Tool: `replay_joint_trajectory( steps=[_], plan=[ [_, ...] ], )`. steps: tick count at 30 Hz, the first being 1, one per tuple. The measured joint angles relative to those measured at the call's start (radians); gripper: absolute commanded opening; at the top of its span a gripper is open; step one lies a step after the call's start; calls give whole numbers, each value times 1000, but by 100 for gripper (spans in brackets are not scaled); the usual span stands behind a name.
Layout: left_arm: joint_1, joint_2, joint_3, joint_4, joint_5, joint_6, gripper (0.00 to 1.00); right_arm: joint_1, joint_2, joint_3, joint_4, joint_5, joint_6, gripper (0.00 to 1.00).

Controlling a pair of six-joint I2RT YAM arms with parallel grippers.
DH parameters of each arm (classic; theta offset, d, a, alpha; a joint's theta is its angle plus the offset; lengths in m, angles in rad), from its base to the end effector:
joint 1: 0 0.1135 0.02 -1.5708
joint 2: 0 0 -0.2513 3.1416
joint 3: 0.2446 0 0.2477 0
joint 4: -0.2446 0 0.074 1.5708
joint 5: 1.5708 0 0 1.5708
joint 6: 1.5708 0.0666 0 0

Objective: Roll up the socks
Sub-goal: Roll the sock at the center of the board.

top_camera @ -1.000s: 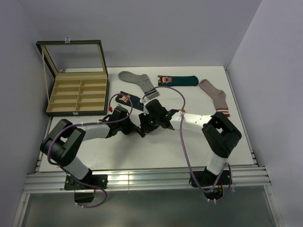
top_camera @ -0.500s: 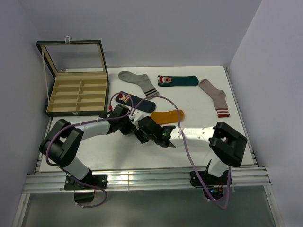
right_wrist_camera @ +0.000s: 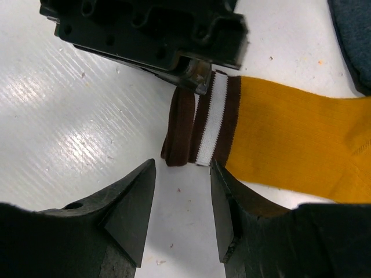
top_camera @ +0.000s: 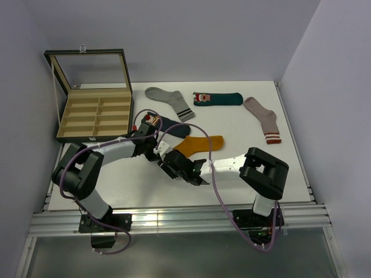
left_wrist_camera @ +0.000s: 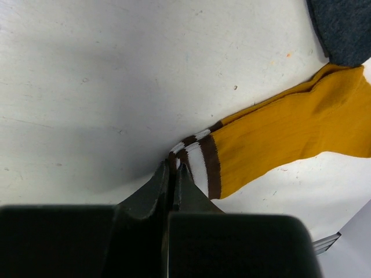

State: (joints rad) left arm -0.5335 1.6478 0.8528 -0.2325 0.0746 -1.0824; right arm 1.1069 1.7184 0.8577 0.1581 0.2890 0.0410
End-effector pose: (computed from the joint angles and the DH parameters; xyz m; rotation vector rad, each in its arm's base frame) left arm 0.2756 -0.1686 0.1143 -0.7181 2.6562 -0.6249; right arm 0.1800 0.3173 0.1299 -1.0124 2.0149 0.2914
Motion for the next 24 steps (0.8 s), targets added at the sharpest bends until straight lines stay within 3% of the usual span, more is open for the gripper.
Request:
replay_joint_trajectory(
  steps=[15, 20, 24],
  plan=[
    [23, 14, 19, -27, 39, 32, 0, 64, 113, 42, 68, 126, -71, 50],
    [29, 14, 19, -29, 45, 43, 0, 65, 141, 60, 82, 176, -89, 37],
    [35, 14, 20, -32, 46, 48, 0, 65, 146, 61, 80, 192, -92, 16]
  ],
)
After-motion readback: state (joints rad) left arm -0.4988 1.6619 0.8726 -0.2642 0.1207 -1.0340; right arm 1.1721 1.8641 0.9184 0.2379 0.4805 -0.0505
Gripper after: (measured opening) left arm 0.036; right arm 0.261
